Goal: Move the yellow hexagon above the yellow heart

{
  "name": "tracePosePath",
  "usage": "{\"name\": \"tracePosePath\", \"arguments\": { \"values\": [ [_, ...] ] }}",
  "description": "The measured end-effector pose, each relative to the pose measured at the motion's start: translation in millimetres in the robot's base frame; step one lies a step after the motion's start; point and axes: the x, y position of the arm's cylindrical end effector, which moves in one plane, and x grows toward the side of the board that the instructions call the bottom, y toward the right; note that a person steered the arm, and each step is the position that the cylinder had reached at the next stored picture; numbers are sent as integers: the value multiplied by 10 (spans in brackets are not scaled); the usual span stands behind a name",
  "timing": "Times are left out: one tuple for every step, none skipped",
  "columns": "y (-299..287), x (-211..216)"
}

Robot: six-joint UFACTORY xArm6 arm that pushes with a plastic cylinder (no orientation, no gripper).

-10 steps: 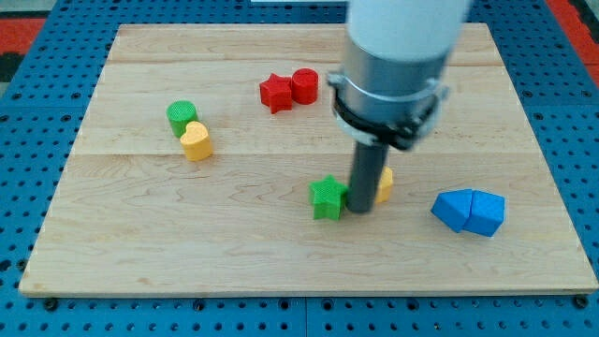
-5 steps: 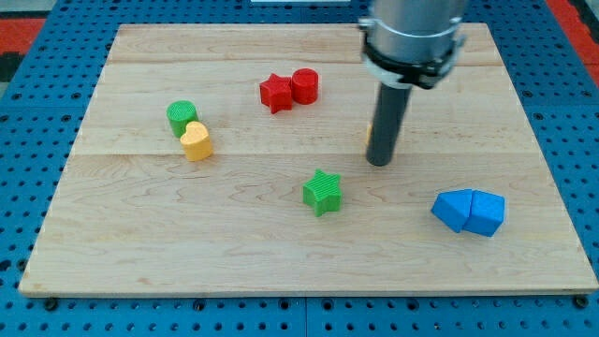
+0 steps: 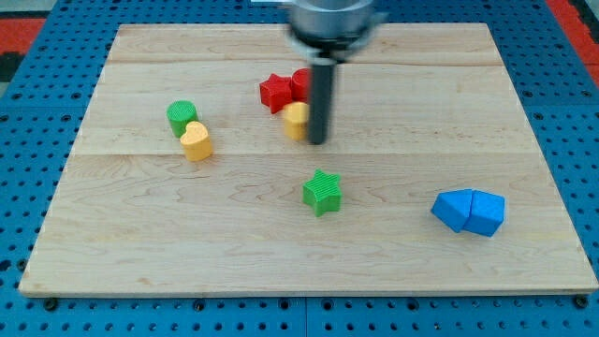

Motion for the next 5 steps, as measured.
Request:
{"name": "tracePosePath", "arguments": {
  "values": [
    [477,-253],
    [38,-417],
    [-925,-88],
    [-1347,147],
    [-1233,-28]
  ]
}}
